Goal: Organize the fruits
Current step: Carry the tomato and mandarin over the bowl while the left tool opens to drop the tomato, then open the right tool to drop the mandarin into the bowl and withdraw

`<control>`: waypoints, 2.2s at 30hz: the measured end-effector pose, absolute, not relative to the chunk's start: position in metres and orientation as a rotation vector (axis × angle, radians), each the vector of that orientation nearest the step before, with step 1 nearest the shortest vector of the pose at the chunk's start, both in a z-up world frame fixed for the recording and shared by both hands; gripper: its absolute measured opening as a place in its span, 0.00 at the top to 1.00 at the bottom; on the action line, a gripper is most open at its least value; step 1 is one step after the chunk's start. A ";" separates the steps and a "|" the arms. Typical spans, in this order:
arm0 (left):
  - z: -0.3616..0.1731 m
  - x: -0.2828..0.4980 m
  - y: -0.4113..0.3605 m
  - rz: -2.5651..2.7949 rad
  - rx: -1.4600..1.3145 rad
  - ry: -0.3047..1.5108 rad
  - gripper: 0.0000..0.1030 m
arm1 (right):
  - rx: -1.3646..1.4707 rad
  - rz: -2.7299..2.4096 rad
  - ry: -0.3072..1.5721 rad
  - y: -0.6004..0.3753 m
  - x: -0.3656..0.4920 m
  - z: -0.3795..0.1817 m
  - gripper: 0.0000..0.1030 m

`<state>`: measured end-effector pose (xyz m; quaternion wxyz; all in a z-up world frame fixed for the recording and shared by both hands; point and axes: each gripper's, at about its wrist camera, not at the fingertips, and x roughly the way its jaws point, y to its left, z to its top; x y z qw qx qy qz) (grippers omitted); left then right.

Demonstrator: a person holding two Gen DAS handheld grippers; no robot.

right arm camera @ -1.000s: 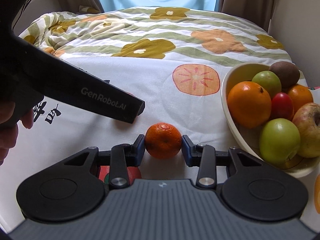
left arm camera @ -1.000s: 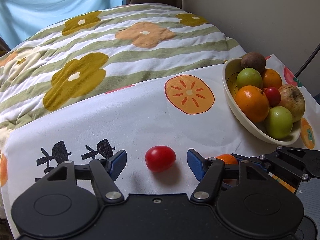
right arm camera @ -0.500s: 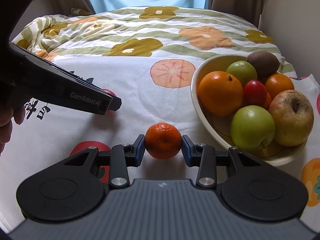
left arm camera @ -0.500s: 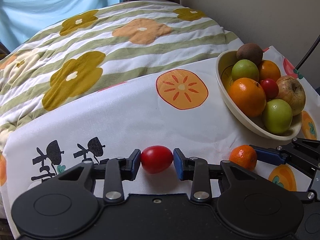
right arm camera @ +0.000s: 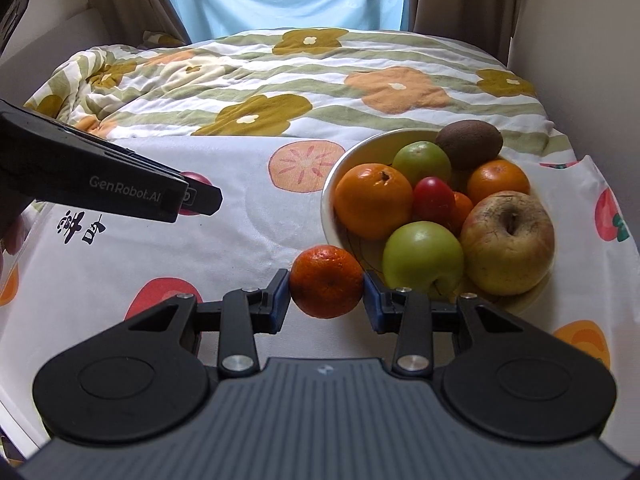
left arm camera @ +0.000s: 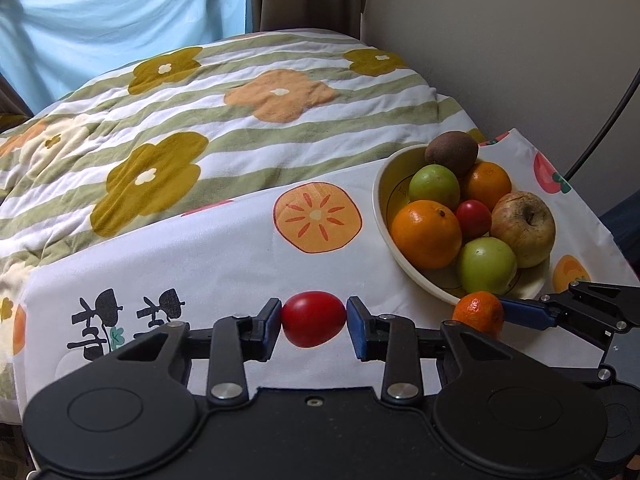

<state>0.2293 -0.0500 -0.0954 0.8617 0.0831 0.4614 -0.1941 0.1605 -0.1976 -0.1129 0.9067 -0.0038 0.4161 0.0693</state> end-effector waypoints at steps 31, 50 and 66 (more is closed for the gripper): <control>-0.067 0.249 -0.201 -0.442 0.163 0.866 0.62 | -0.004 0.103 0.751 -0.359 0.199 -0.061 0.48; -0.079 0.244 -0.193 -0.340 0.182 0.838 0.15 | -0.001 0.175 0.769 -0.375 0.232 -0.073 0.48; -0.073 0.210 -0.143 -0.175 0.099 0.845 0.14 | -0.075 0.371 0.790 -0.318 0.248 -0.088 0.48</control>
